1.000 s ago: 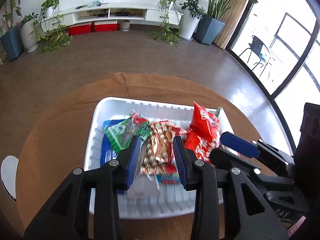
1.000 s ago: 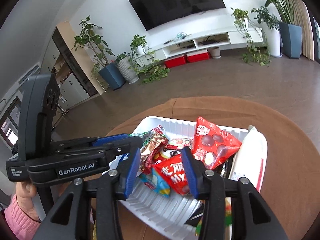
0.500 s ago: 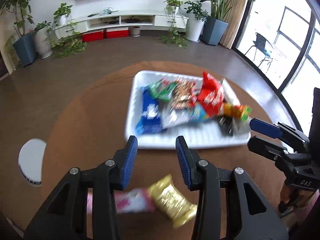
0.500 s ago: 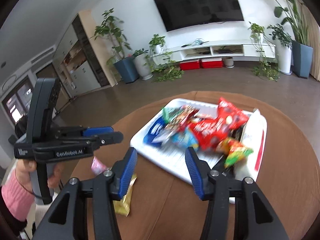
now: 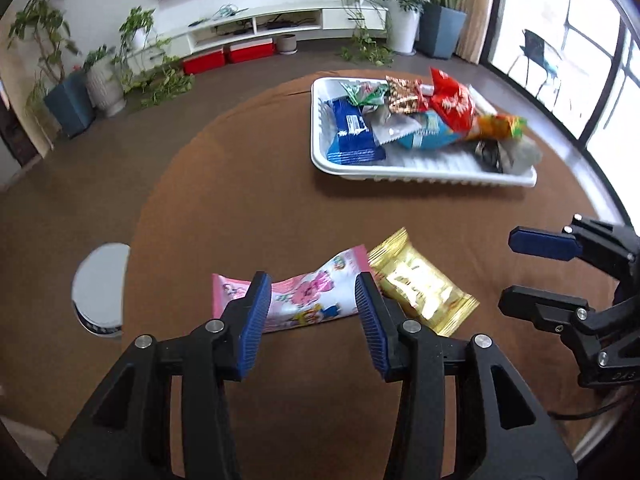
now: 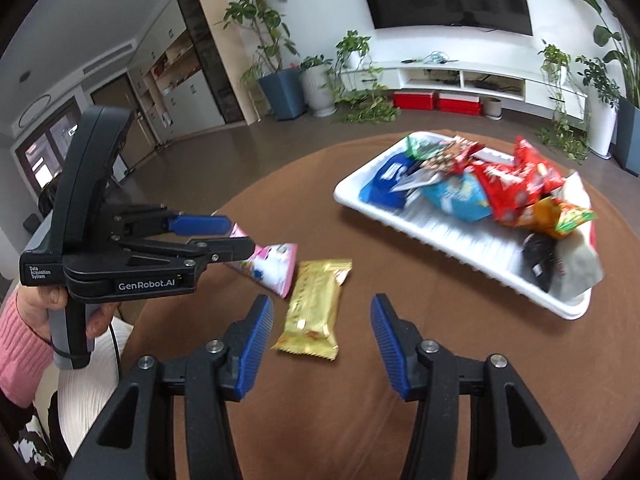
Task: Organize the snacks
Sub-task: 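Withdraw both tools toward the pink packet and gold bar, then lower left tool over the pink packet while right tool lowers over the gold bar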
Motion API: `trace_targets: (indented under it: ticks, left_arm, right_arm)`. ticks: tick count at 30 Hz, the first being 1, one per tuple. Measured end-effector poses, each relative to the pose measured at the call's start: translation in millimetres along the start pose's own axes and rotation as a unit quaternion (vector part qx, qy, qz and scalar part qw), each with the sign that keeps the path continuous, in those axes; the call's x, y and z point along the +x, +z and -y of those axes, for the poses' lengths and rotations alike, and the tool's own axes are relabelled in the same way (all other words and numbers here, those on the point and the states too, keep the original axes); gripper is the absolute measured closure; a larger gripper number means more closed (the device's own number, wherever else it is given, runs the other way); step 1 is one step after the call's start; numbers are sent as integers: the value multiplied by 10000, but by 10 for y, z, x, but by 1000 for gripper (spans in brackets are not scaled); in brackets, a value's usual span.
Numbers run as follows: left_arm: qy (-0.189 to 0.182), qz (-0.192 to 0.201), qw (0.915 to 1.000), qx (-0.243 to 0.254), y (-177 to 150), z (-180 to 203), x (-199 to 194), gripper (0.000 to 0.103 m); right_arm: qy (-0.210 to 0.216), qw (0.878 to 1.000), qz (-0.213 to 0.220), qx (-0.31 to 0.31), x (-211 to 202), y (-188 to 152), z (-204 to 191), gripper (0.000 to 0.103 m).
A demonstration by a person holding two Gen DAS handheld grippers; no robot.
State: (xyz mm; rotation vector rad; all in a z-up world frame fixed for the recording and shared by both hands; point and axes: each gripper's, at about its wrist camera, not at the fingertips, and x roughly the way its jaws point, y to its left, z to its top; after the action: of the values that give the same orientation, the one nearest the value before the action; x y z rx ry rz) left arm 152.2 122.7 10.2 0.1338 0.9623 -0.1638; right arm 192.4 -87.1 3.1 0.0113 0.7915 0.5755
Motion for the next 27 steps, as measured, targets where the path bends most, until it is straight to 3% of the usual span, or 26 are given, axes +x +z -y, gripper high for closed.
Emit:
trace_targets:
  ticks: [5, 13, 27]
  left_arm:
    - [58, -40, 9971, 763, -70, 72, -19, 57]
    - [137, -78, 9845, 1745, -89, 229, 42, 57]
    - [154, -290, 9748, 2207, -60, 246, 358, 57]
  right_arm:
    - [-14, 9999, -131, -96, 101, -66, -106, 49]
    - [-20, 9994, -296, -158, 253, -48, -180, 48]
    - [-175, 9977, -611, -248, 501, -32, -223, 48]
